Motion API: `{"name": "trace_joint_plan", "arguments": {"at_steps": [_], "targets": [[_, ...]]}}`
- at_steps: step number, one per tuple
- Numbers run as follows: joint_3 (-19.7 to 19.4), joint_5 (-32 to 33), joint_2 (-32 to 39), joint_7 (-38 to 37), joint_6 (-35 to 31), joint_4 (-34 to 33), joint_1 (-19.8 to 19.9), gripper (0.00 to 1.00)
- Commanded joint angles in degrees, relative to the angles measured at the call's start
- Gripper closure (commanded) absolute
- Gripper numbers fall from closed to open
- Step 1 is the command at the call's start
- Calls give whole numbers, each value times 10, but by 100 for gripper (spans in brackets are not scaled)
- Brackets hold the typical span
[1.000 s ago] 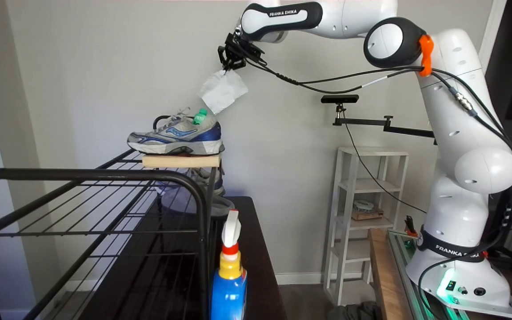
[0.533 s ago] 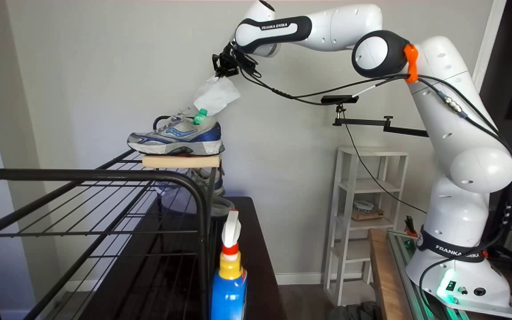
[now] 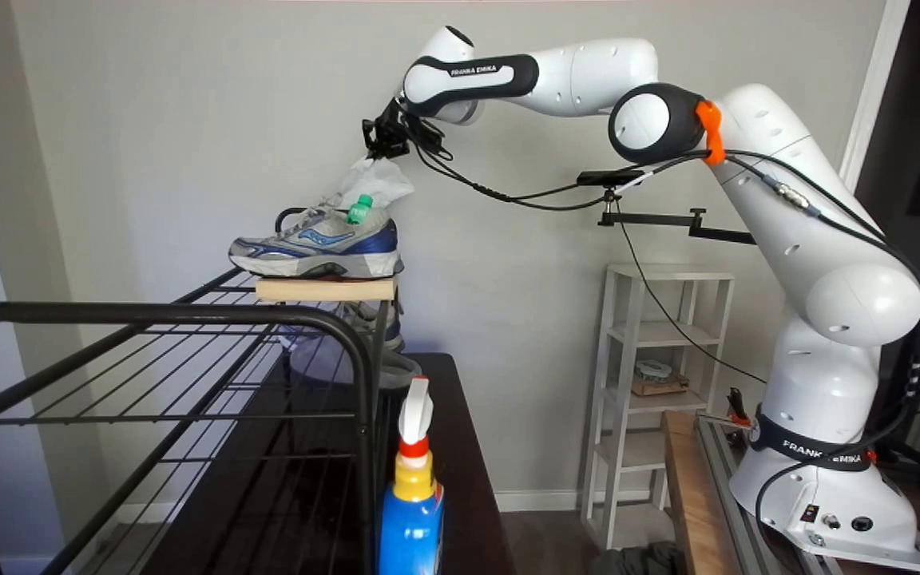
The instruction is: Move the tissue to the right then move the slipper to the left
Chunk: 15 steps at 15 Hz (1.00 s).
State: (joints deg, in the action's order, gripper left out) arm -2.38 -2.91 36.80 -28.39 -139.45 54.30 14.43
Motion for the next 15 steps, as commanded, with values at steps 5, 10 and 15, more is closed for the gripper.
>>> {"name": "trace_joint_plan", "arguments": {"at_steps": [5, 10, 15], "targets": [[-25, 35, 4, -37, -40, 3, -44, 100], [-16, 19, 8, -19, -29, -4, -39, 99], [18, -15, 8, 9, -39, 4, -27, 100]]}}
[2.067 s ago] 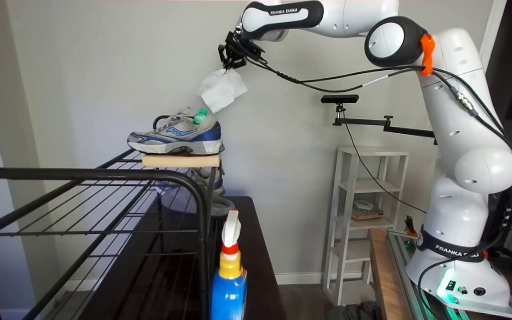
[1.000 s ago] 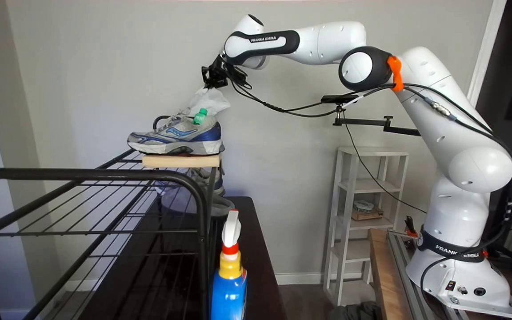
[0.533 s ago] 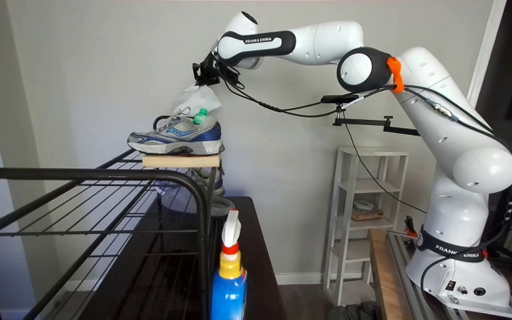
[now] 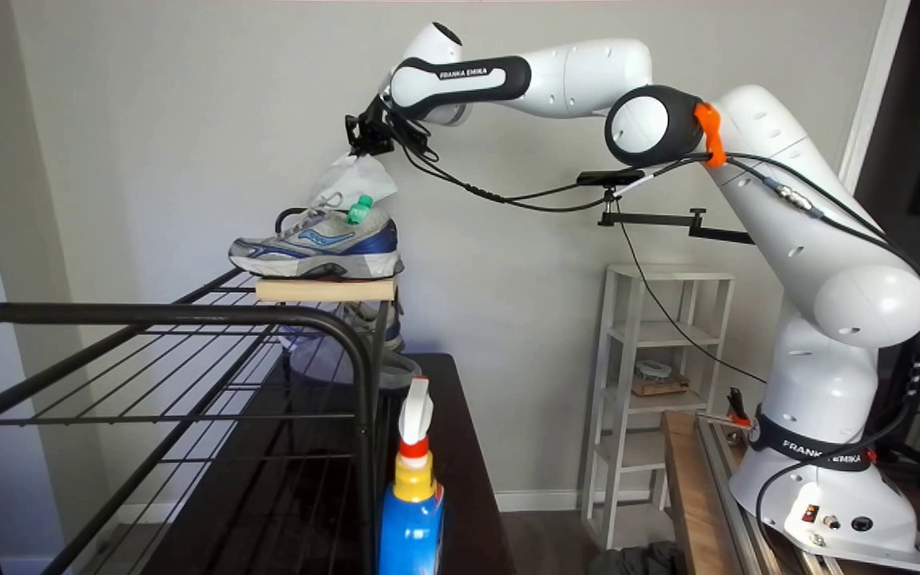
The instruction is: Move the tissue to the right then move the slipper to the left
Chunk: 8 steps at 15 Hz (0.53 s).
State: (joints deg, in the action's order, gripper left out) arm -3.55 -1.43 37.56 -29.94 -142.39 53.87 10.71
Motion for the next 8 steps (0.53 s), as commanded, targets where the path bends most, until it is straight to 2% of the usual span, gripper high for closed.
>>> {"name": "trace_joint_plan", "arguments": {"at_steps": [1, 4, 8], "targets": [[44, -43, 3, 29, -7, 10, 13, 100], [63, -54, 9, 24, -4, 13, 11, 100], [42, -31, 3, -33, -17, 36, -5, 100]]}}
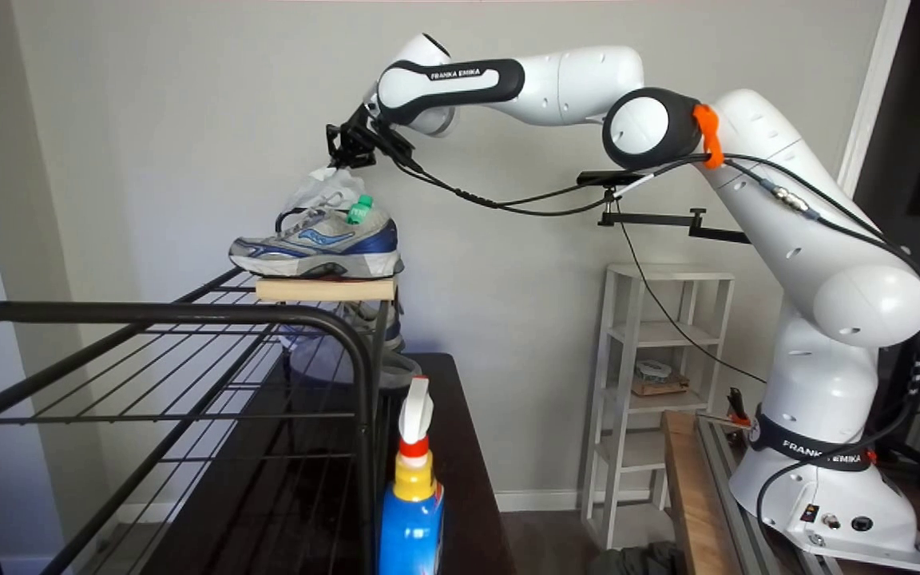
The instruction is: Move the tissue to the right then move the slipper to the left
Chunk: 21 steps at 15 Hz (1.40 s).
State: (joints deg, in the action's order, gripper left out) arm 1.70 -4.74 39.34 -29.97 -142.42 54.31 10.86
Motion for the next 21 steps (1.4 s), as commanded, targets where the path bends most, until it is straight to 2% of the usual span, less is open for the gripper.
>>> {"name": "trace_joint_plan", "arguments": {"at_steps": [1, 8, 12, 13, 15, 21], "targets": [[-16, 3, -17, -44, -19, 38, -7, 100], [-8, -3, -17, -29, 4, 57, 5, 100], [17, -13, -8, -28, 47, 58, 5, 100], [11, -5, -5, -47, 62, 55, -1, 100], [-29, 32, -2, -116, 77, 53, -27, 100], [-95, 63, 6, -250, 107, 45, -62, 100]]}}
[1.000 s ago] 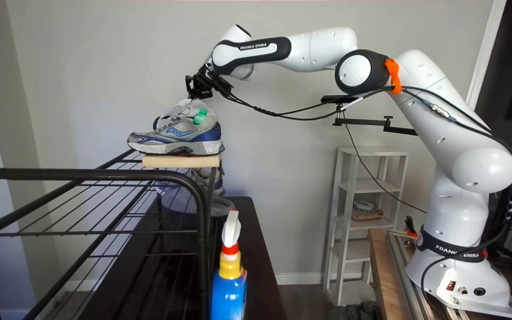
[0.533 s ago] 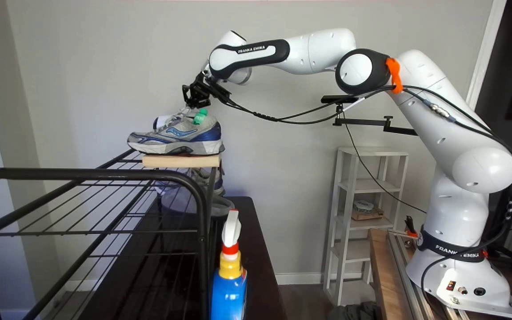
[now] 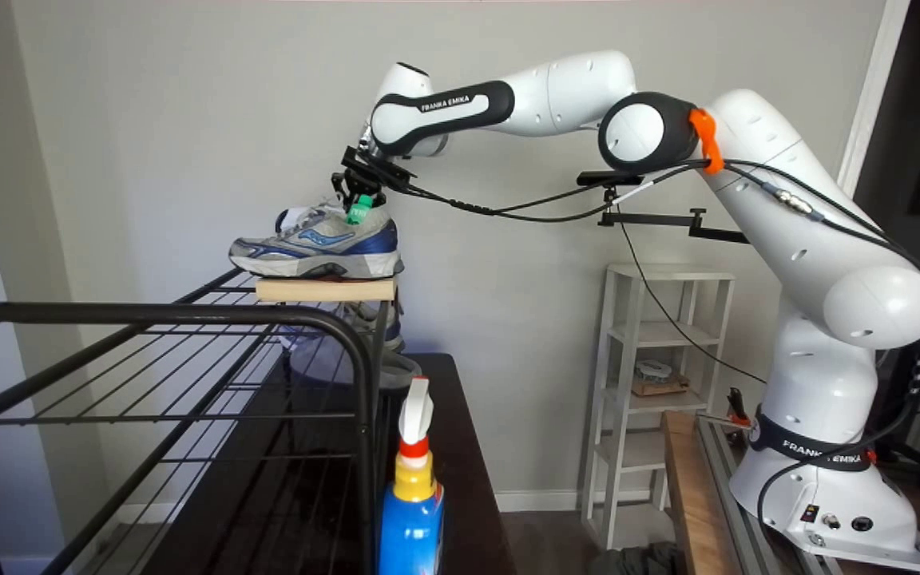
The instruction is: Move the tissue to the right then move the slipper to the left
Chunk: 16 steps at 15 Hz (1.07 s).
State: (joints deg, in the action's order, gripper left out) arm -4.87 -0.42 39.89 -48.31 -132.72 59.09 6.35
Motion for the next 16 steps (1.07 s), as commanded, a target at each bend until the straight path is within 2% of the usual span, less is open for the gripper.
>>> {"name": "trace_joint_plan", "arguments": {"at_steps": [1, 3, 11, 16], "targets": [[-35, 20, 0, -81, 10, -9, -20, 100], [-51, 25, 1, -105, 19, -19, -26, 100], [-116, 88, 14, -178, 133, -37, -68, 100], [-119, 103, 33, -133, 103, -77, -64, 100]]}}
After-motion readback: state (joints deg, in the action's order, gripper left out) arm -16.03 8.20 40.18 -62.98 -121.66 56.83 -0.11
